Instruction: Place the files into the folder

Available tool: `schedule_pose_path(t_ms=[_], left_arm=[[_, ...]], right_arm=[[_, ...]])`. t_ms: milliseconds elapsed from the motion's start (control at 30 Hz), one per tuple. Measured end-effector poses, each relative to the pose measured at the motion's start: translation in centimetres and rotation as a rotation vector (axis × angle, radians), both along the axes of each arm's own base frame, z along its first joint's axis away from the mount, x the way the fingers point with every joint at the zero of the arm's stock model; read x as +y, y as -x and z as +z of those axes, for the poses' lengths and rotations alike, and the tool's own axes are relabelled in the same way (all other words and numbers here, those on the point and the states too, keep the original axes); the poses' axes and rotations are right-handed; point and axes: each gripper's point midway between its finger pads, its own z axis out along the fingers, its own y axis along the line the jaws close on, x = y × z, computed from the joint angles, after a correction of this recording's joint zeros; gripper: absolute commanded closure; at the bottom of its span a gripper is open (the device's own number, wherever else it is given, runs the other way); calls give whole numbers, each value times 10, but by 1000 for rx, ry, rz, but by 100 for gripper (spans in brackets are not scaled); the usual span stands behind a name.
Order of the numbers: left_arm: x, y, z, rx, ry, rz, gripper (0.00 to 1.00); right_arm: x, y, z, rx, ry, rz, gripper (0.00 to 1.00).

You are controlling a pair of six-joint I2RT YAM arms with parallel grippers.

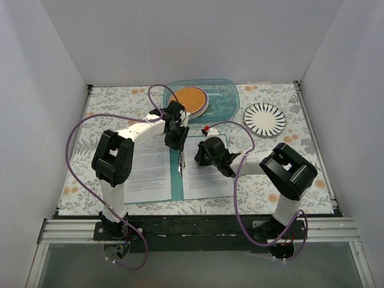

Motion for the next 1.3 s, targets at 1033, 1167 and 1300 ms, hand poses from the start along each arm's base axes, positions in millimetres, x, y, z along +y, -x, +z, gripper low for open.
schedule_pose_path(t_ms=[1033,1167,1300], left_arm=[[-2,-22,-17,-22,-42,53,72],[-2,-22,-18,-22,-42,52,72],[0,-20,-20,-16,-46,52,72]], right_arm=[[3,4,-1,4,-8,2,99],[3,4,-1,4,-8,2,99],[3,4,-1,4,-8,1,99]])
